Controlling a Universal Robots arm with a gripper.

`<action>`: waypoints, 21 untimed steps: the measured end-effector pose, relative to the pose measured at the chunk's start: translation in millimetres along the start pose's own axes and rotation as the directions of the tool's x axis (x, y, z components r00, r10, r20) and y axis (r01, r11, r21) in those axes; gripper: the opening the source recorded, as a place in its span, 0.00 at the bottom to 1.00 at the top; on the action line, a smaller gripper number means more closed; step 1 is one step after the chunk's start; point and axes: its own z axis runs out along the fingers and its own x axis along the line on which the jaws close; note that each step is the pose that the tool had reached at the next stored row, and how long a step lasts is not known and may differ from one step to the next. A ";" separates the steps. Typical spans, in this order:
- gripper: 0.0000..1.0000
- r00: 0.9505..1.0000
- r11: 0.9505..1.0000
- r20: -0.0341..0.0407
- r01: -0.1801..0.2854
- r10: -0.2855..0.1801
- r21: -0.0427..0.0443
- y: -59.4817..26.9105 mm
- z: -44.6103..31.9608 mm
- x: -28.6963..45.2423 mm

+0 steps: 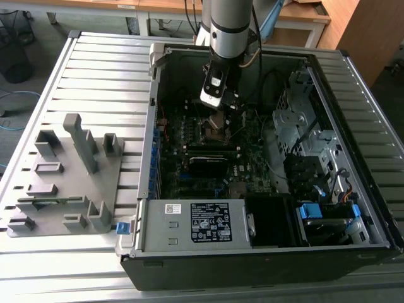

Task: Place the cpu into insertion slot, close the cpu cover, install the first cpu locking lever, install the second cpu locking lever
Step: 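Place the cpu into insertion slot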

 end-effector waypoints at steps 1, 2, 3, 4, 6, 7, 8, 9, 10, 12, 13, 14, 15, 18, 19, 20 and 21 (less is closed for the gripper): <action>0.54 1.000 1.000 0.002 -0.019 0.019 0.000 0.0 0.0 0.0; 0.54 0.999 0.999 0.003 -0.037 0.037 0.000 0.0 0.0 0.0; 0.54 0.999 0.999 0.005 -0.054 0.054 0.000 0.0 0.0 0.0; 0.54 0.997 0.997 0.006 -0.072 0.072 0.000 0.0 0.0 0.0; 0.54 0.994 0.994 0.010 -0.107 0.107 0.000 0.0 0.0 0.0; 0.54 0.992 0.992 0.011 -0.124 0.124 -0.001 0.0 0.1 0.0; 0.54 0.990 0.990 0.013 -0.141 0.141 -0.001 0.0 0.1 0.0; 0.54 0.987 0.987 0.014 -0.160 0.160 -0.001 0.0 0.1 0.0; 0.54 0.984 0.985 0.016 -0.175 0.175 -0.001 0.0 0.1 0.0; 0.54 0.978 0.978 0.019 -0.207 0.207 -0.002 0.0 0.1 0.0; 0.54 0.975 0.975 0.020 -0.221 0.221 -0.002 0.0 0.1 0.0; 0.54 0.972 0.972 0.021 -0.235 0.235 -0.002 0.0 0.1 0.0; 0.54 0.968 0.968 0.022 -0.249 0.249 -0.003 0.0 0.1 0.0; 0.54 0.956 0.956 0.026 -0.294 0.294 -0.004 0.0 0.1 0.0; 0.54 0.954 0.954 0.027 -0.298 0.298 -0.004 0.0 0.1 0.0; 0.54 0.954 0.954 0.027 -0.299 0.299 -0.004 0.0 0.1 -0.1; 0.54 0.954 0.954 0.027 -0.299 0.299 -0.004 0.0 0.1 0.0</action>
